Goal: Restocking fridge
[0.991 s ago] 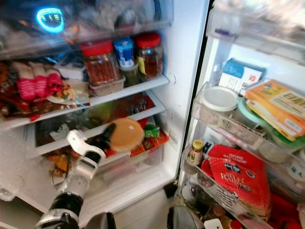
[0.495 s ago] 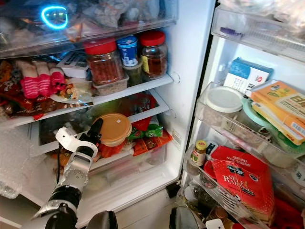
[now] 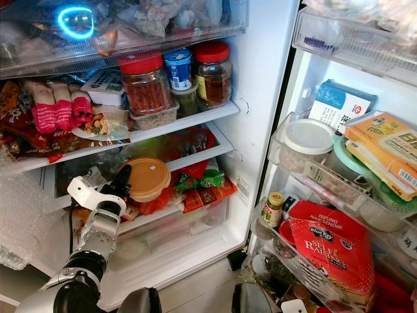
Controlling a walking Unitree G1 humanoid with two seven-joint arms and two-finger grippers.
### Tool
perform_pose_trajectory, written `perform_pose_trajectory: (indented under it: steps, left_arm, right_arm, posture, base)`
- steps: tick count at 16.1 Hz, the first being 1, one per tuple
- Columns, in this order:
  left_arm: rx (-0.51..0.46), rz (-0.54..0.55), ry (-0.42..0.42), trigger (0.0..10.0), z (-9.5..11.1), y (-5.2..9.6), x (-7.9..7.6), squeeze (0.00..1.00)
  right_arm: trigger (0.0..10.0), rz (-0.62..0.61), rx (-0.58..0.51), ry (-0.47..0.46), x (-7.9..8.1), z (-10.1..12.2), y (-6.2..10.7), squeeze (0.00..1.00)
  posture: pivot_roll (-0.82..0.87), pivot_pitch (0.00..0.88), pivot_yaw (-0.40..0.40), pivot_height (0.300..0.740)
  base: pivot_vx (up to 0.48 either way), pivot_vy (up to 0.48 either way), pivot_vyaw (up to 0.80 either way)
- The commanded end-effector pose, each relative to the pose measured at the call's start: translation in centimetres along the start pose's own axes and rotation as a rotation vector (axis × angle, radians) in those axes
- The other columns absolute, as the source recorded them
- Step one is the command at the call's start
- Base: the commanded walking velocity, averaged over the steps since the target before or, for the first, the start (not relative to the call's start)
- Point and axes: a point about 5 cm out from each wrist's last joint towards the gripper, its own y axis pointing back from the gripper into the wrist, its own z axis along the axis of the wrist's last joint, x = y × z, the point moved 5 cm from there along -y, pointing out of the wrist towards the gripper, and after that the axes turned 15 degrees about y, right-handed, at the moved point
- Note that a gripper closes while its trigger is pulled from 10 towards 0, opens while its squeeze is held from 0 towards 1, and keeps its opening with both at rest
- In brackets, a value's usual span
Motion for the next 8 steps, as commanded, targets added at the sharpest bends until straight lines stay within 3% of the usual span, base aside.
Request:
perform_pose_trajectory:
  steps: [1, 8]
  left_arm:
    - [-0.022, -0.025, 0.001, 10.0, 0.6, -0.5, -0.85, 0.0]
    - [-0.031, -0.027, 0.017, 10.0, 0.7, -0.75, -1.02, 0.0]
  right_arm:
    - [10.0, 0.026, -0.022, 0.01, 0.8, 0.72, -0.1, 0.0]
    - [10.0, 0.021, -0.028, 0.012, 0.7, 0.81, -0.1, 0.0]
  posture:
    - [-0.11, 0.0, 0.02, 0.611]
    - [-0.11, 0.0, 0.016, 0.611]
  base:
    - [0.0, 0.0, 0.0]
    - [0.0, 0.0, 0.0]
